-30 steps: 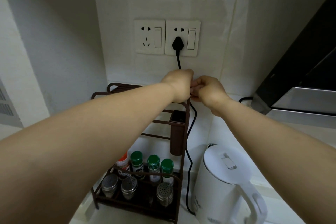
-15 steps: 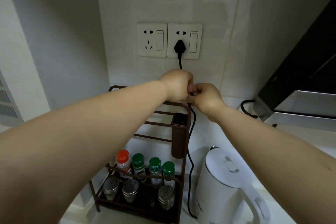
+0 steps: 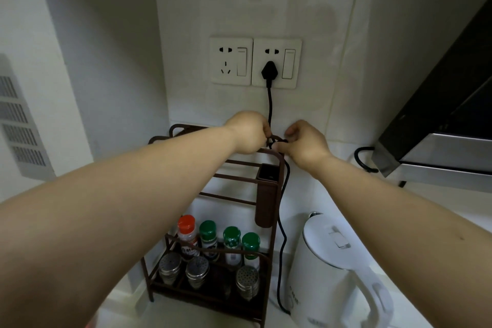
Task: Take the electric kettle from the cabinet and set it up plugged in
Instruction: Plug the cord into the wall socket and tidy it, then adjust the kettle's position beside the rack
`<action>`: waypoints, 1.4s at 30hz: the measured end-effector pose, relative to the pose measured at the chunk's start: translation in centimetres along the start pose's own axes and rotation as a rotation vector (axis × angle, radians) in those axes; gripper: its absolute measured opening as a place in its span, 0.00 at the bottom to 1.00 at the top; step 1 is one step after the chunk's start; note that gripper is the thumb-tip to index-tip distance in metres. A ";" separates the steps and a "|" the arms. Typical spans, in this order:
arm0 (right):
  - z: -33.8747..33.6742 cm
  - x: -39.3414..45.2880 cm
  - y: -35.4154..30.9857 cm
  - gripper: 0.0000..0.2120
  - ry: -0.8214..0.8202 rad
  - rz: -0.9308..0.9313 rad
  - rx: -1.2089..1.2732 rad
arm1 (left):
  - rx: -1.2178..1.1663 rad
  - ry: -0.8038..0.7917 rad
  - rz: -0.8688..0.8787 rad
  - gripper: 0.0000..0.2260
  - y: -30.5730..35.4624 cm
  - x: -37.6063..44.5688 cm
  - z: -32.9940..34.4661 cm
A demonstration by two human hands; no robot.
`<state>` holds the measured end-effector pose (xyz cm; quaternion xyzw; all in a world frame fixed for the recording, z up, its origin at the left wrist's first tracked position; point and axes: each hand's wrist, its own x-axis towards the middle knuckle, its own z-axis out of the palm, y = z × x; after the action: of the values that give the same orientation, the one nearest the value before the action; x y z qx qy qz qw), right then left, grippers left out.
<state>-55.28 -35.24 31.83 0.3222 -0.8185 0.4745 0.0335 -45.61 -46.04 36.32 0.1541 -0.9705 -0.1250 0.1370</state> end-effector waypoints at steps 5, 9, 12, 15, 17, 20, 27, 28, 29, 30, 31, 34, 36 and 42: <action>-3.3 -2.9 0.5 0.08 -0.041 0.111 0.027 | -0.061 0.014 -0.042 0.16 0.0 -2.6 0.3; -6.8 -7.9 2.5 0.01 -0.171 0.283 0.004 | -0.033 0.293 -0.002 0.14 1.8 -5.8 1.6; -8.6 -11.6 4.5 0.03 -0.189 0.373 -0.076 | -0.051 0.364 0.093 0.12 3.6 -8.4 3.8; -9.5 -14.4 6.3 0.13 -0.237 0.493 -0.148 | -0.067 0.159 0.089 0.11 4.5 -10.1 6.5; -9.7 -16.2 7.7 0.21 -0.294 0.596 -0.140 | -0.078 -0.003 0.045 0.12 4.7 -11.2 8.8; -9.4 -18.3 9.6 0.27 -0.421 0.700 -0.060 | -0.116 -0.149 -0.026 0.12 4.9 -12.5 12.0; -8.4 -19.6 12.5 0.13 -0.473 0.717 0.013 | -0.111 -0.342 -0.126 0.10 6.3 -12.6 16.3; -8.5 -19.5 12.8 0.11 -0.443 0.716 0.009 | -0.122 -0.357 -0.152 0.09 6.4 -12.6 16.6; -8.6 -19.3 13.0 0.10 -0.406 0.718 0.003 | -0.132 -0.377 -0.173 0.08 6.4 -12.5 17.0; -8.9 -19.1 13.4 0.10 -0.373 0.717 -0.012 | -0.135 -0.394 -0.193 0.06 6.5 -12.4 17.5; -9.2 -18.8 13.7 0.11 -0.348 0.714 -0.035 | -0.117 -0.404 -0.211 0.05 6.5 -12.4 17.9; -9.9 -18.1 14.7 0.14 -0.304 0.690 -0.084 | -0.019 -0.434 -0.224 0.13 6.3 -12.8 20.2; -10.2 -17.6 14.8 0.14 -0.291 0.671 -0.071 | -0.056 -0.507 -0.292 0.15 6.4 -13.3 21.6; -10.9 -15.7 16.1 0.16 -0.281 0.668 -0.042 | -0.146 -0.725 -0.424 0.15 5.8 -13.2 25.4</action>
<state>-54.66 -13.24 19.98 0.0984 -0.8848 0.3934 -0.2293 -42.82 -31.22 11.34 0.2864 -0.8913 -0.2648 -0.2313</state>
